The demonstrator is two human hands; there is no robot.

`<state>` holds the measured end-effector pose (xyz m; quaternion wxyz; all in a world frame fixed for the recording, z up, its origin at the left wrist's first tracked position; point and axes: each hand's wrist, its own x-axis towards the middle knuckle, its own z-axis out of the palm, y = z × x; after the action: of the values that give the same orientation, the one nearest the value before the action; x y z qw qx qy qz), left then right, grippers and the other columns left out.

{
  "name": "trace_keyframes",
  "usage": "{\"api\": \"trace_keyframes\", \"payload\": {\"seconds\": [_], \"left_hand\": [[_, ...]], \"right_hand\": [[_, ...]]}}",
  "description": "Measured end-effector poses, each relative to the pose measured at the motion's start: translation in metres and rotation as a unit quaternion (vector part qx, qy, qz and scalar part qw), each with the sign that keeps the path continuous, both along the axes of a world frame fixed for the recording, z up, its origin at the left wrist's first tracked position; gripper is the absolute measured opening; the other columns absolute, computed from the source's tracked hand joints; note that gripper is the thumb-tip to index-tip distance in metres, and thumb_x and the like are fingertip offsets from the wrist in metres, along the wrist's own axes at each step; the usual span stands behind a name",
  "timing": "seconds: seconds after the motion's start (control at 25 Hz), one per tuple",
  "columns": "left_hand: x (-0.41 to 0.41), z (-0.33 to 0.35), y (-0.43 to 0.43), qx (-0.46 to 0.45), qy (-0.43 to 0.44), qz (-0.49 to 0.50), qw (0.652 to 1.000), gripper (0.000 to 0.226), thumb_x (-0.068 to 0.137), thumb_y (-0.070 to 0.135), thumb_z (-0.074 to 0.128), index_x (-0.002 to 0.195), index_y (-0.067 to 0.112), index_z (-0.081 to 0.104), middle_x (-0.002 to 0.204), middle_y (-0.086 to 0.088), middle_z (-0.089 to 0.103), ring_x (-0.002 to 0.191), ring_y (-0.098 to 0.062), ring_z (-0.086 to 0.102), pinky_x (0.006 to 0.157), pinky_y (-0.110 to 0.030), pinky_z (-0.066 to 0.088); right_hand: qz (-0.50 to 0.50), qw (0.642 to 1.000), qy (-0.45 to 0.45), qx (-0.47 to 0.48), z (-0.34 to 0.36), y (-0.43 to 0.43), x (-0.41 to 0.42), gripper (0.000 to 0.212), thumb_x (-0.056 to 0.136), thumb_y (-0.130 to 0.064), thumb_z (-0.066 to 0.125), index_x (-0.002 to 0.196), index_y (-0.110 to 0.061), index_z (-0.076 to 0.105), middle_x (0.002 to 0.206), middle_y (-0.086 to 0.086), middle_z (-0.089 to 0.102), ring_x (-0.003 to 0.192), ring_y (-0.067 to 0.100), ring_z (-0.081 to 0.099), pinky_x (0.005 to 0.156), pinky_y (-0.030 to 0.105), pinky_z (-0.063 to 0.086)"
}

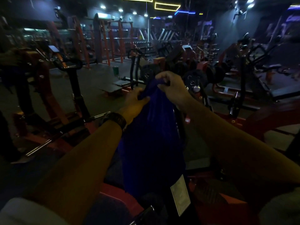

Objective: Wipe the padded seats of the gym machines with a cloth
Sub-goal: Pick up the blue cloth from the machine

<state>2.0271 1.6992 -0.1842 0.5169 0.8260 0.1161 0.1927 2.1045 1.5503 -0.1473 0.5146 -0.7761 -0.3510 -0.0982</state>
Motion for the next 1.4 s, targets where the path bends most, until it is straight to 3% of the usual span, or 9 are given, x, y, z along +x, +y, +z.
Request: {"api": "trace_keyframes", "payload": {"seconds": [0.12,0.32,0.48,0.68,0.76,0.88,0.96,1.16,1.4], "left_hand": [[-0.006,0.012,-0.001,0.134,-0.044,0.065,0.988,0.014,0.099,0.039,0.062,0.105,0.026,0.061,0.128,-0.007,0.053,0.115,-0.026,0.054,0.100,-0.047,0.048],[-0.035,0.031,-0.033,0.171,-0.005,0.017,0.985,0.022,0.103,0.038,0.054,0.088,0.023,0.055,0.093,-0.001,0.061,0.094,-0.024,0.059,0.085,-0.041,0.047],[-0.070,0.034,-0.066,0.139,0.011,-0.039,0.989,0.027,0.104,0.040,0.050,0.102,0.017,0.062,0.113,-0.012,0.065,0.094,-0.026,0.063,0.085,-0.043,0.052],[-0.111,0.060,-0.120,0.168,-0.026,0.009,0.985,0.046,0.110,0.038,0.037,0.109,-0.003,0.060,0.102,-0.021,0.061,0.091,-0.028,0.057,0.092,-0.048,0.048],[-0.127,0.073,-0.143,0.099,-0.019,-0.016,0.995,0.038,0.106,0.028,0.046,0.098,-0.005,0.062,0.099,-0.024,0.061,0.086,-0.025,0.054,0.081,-0.038,0.046],[-0.149,0.081,-0.172,0.009,-0.010,-0.079,0.997,0.019,0.086,0.006,0.052,0.067,0.006,0.051,0.077,-0.009,0.053,0.071,-0.020,0.050,0.070,-0.032,0.040],[-0.161,0.078,-0.192,0.008,-0.008,-0.102,0.995,0.023,0.093,-0.001,0.052,0.073,0.011,0.054,0.078,-0.004,0.058,0.073,-0.019,0.056,0.069,-0.032,0.046],[-0.196,0.063,-0.255,0.008,-0.028,-0.120,0.992,0.020,0.108,0.021,0.048,0.123,0.011,0.056,0.113,-0.007,0.063,0.096,-0.021,0.062,0.081,-0.035,0.055],[-0.231,0.056,-0.379,-0.213,0.035,-0.183,0.959,0.012,0.100,0.010,0.060,0.090,0.010,0.067,0.089,-0.010,0.071,0.081,-0.023,0.067,0.081,-0.035,0.055]], "right_hand": [[-0.023,0.999,-0.016,0.031,0.013,-0.028,-0.012,0.033,0.096,0.002,0.060,0.126,-0.009,0.064,0.110,0.002,0.061,0.102,0.011,0.057,0.085,0.017,0.049],[-0.027,0.995,0.003,0.099,0.020,-0.070,-0.035,0.021,0.096,0.006,0.053,0.102,-0.013,0.055,0.092,-0.006,0.058,0.086,0.009,0.056,0.063,0.009,0.043],[-0.041,0.982,0.040,0.178,0.024,-0.108,-0.050,0.012,0.099,0.000,0.054,0.105,-0.010,0.056,0.099,0.001,0.059,0.083,0.009,0.056,0.055,0.006,0.041],[-0.045,0.975,0.031,0.213,0.027,-0.160,-0.070,0.015,0.094,-0.005,0.064,0.095,-0.018,0.058,0.092,-0.003,0.062,0.082,0.009,0.059,0.063,0.014,0.045],[-0.063,0.975,0.035,0.211,0.028,-0.184,-0.077,0.013,0.093,-0.010,0.067,0.093,-0.020,0.059,0.090,-0.002,0.063,0.082,0.011,0.059,0.067,0.024,0.046],[-0.095,0.972,0.042,0.213,0.031,-0.226,-0.104,0.013,0.094,-0.013,0.067,0.091,-0.019,0.056,0.084,-0.006,0.059,0.075,0.006,0.055,0.062,0.020,0.045],[-0.113,0.965,0.046,0.230,0.032,-0.255,-0.126,0.015,0.095,-0.013,0.066,0.090,-0.021,0.055,0.086,-0.005,0.059,0.076,0.007,0.056,0.063,0.018,0.048],[-0.079,0.959,0.056,0.267,0.020,-0.335,-0.204,0.019,0.092,-0.004,0.065,0.091,-0.023,0.061,0.092,0.002,0.066,0.084,0.013,0.064,0.073,0.029,0.054],[-0.112,0.956,0.054,0.267,-0.028,-0.413,-0.308,0.010,0.082,-0.016,0.070,0.083,-0.018,0.061,0.077,-0.002,0.066,0.074,0.010,0.060,0.068,0.030,0.049]]}}
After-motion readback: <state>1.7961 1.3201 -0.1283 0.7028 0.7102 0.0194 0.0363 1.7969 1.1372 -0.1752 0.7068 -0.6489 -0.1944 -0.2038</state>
